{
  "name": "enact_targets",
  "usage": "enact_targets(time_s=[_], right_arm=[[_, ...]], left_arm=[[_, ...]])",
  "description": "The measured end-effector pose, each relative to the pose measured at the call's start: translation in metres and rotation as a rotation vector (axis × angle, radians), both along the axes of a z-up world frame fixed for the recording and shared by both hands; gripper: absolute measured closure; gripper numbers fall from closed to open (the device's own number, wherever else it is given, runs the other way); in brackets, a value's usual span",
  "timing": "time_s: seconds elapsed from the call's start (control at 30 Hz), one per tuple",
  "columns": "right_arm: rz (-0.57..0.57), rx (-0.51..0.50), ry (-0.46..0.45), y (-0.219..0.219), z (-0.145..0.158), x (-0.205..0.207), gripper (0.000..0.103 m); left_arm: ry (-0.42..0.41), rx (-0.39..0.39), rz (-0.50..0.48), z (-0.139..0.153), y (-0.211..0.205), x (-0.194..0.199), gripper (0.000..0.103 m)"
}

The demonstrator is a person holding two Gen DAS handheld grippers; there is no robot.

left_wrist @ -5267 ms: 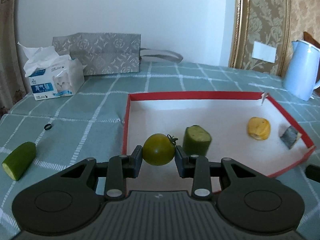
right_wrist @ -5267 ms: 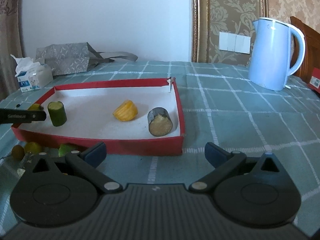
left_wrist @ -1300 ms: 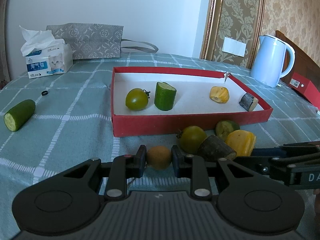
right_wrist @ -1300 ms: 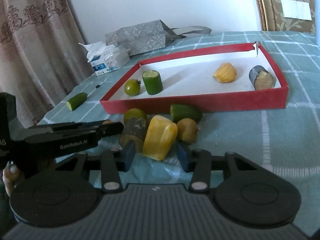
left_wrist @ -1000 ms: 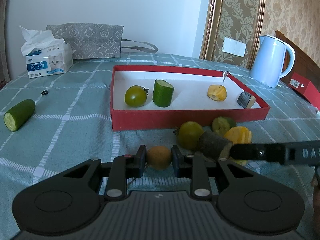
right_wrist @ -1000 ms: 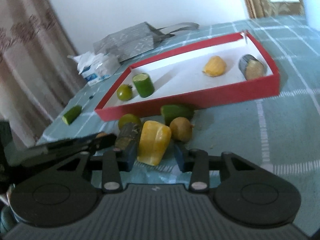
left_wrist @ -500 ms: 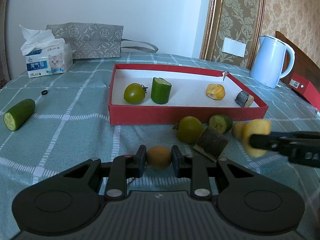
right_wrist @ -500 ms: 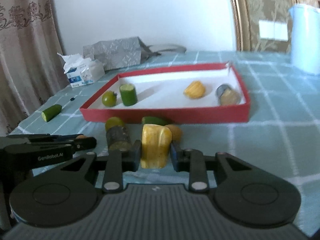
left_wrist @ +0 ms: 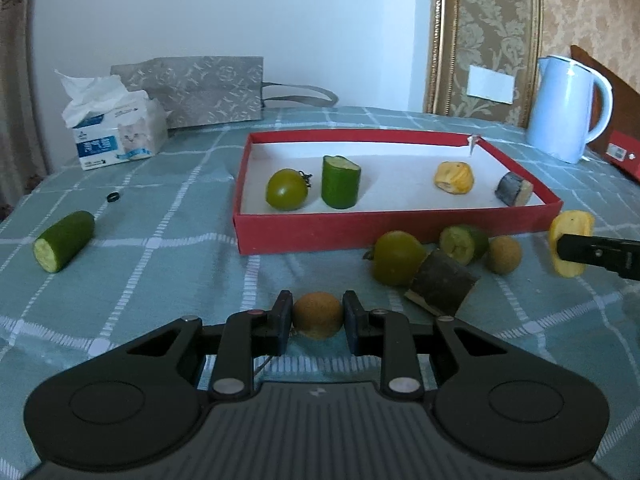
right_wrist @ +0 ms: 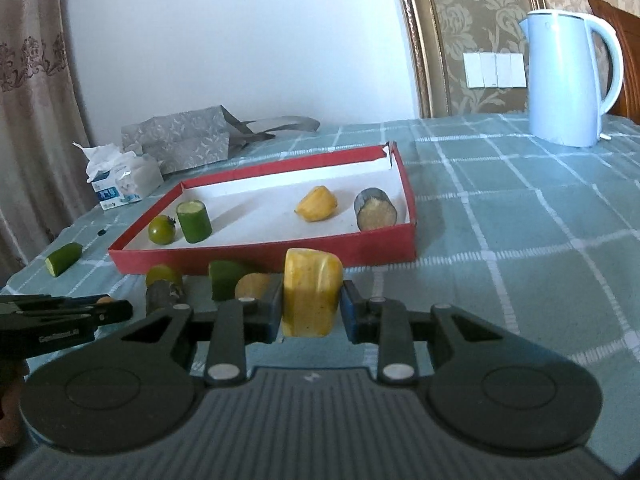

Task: Organize fruits
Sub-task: 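Carry the brown kiwi into the red tray and open the left tool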

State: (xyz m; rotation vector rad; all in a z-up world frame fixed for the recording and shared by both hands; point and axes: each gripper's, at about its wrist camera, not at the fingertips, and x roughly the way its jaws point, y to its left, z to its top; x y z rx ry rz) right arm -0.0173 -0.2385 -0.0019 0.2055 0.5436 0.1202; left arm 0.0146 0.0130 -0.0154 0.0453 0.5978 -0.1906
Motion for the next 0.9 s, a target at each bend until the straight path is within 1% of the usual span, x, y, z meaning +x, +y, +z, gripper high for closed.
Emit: enact_targets(time_s=[0.17, 0.4, 0.5, 0.6, 0.73, 0.9], right_arm=[[0.014, 0.006, -0.001, 0.001, -0.001, -0.002, 0.074], [0.021, 0.014, -0.009, 0.002, 0.0, -0.005, 0.074], [0.027, 0.014, -0.003, 0.002, 0.0, -0.004, 0.074], [0.032, 0.012, -0.001, 0.002, 0.0, -0.004, 0.074], [0.043, 0.014, 0.004, 0.003, 0.0, -0.004, 0.074], [0.051, 0.024, 0.011, 0.002, -0.001, -0.003, 0.074]], left_arm=[[-0.002, -0.006, 0.038, 0.001, 0.002, 0.001, 0.077], [-0.003, -0.006, 0.067, 0.005, 0.002, 0.0, 0.077], [-0.019, 0.005, 0.073, 0.009, 0.0, -0.002, 0.077], [-0.021, 0.001, 0.071, 0.013, -0.001, -0.002, 0.077], [-0.033, 0.023, 0.073, 0.016, -0.006, -0.001, 0.077], [-0.052, 0.03, 0.06, 0.026, -0.011, 0.001, 0.077]])
